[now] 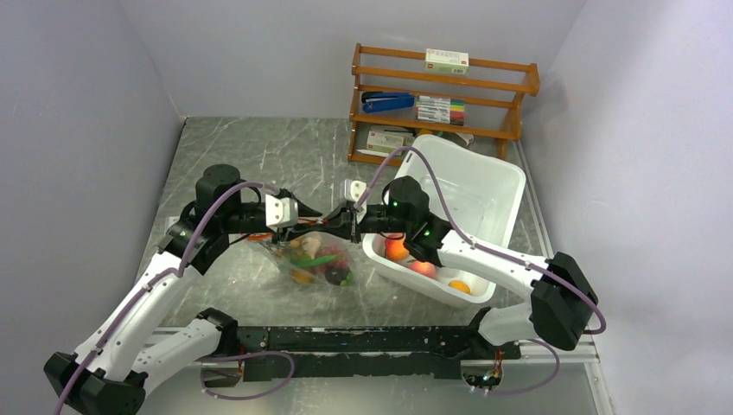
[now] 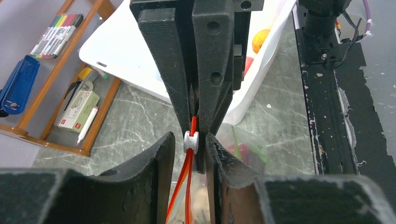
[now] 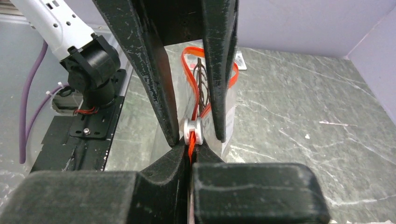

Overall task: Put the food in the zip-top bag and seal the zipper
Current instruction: Zip the zipper food storage bag at the center of the board.

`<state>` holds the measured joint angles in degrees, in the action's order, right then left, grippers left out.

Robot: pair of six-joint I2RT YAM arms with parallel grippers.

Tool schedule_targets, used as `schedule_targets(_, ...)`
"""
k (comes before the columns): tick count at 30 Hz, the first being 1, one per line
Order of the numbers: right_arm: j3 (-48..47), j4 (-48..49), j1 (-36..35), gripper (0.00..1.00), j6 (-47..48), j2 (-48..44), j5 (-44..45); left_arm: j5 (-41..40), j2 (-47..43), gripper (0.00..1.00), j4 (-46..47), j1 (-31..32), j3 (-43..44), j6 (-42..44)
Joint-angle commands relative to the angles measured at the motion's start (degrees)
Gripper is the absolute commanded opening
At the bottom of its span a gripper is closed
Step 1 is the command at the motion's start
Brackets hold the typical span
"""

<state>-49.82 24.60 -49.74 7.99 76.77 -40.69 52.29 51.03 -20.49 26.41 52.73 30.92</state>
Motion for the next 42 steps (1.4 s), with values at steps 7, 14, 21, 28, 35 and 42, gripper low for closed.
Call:
schedule_targets(7, 1.6, 4.0, -0.5, 0.00, 0.5, -1.8, 0.9, 0.3, 0.6, 0.07, -3.1, -0.2, 1.3, 3.5)
schedule_targets(14, 4.4, 6.5, -0.5, 0.00, -0.3, -3.5, 0.9, -3.1, 0.8, 0.07, -7.0, -0.2, 2.2, 5.2)
schedule_targets(21, 5.0, 8.0, -0.6, 0.00, -0.4, -4.6, 0.8, -5.3, 1.7, 0.07, -8.8, -0.2, 3.2, 5.7)
schedule_targets(28, 6.7, 7.6, -0.2, 0.00, 0.4, -7.2, 2.8, -6.8, 1.4, 0.07, -10.2, -0.2, 3.3, 5.9)
schedule_targets(35, 9.4, 7.6, 1.6, 0.00, 0.1, -10.2, 2.4, -8.4, 0.4, 0.07, -11.8, -0.2, 2.6, 5.7)
schedule_targets(42, 9.1, 4.7, 2.1, 0.00, 1.5, -10.2, 1.3, -7.7, -2.2, 0.07, -9.7, -0.2, -1.0, 5.2)
